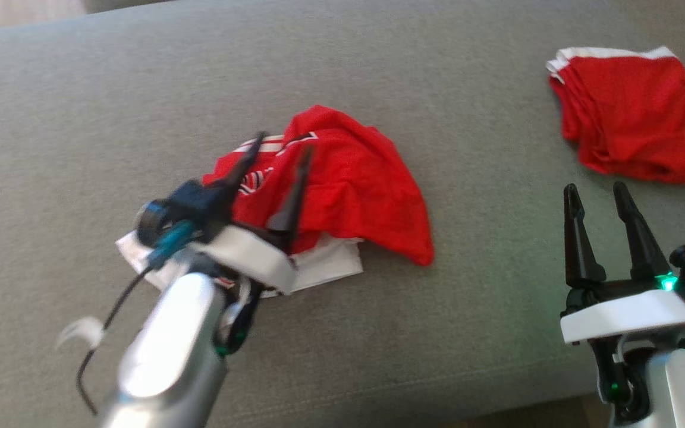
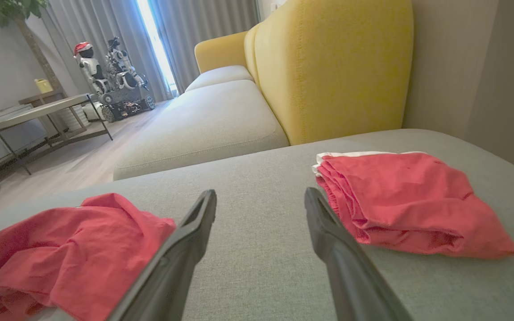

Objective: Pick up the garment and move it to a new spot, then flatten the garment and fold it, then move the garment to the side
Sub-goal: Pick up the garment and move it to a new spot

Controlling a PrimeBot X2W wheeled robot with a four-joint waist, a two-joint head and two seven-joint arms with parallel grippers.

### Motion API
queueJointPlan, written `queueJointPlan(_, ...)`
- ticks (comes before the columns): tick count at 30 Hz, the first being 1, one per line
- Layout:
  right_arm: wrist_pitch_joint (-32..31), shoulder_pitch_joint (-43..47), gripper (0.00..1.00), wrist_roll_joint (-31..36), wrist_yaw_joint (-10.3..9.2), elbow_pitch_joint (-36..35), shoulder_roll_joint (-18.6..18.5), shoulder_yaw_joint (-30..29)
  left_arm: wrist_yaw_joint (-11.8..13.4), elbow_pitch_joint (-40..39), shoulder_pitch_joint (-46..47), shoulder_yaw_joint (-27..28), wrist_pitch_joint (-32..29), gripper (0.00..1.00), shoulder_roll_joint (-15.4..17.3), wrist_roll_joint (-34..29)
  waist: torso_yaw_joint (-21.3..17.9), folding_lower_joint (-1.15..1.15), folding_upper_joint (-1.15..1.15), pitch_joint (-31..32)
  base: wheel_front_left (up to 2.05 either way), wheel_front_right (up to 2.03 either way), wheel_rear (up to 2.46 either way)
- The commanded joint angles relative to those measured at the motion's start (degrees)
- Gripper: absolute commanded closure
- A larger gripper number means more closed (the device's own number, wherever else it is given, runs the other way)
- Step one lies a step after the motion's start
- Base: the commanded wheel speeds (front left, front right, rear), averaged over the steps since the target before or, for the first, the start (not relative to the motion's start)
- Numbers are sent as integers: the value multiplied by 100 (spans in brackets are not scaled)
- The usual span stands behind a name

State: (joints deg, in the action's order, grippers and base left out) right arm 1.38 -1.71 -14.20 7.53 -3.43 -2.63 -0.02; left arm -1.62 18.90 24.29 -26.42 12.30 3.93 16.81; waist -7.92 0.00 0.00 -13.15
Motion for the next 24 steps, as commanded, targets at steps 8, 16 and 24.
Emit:
queueJointPlan(8,-232,-34,0,349,-4,-338,-25,95,577,-958,-773,1019,241,0,424,196,666,0,0,391,0,0,0)
queueJointPlan(16,-414,139,0,515,-4,-403,-25,118,645,-1062,-1412,1478,267,0,646,281,1052,0,0,780,0,0,0)
queueJointPlan(24,-551,408,0,552,-4,-406,-25,188,569,-1132,-2009,1544,269,0,741,232,1179,0,0,1130,0,0,0)
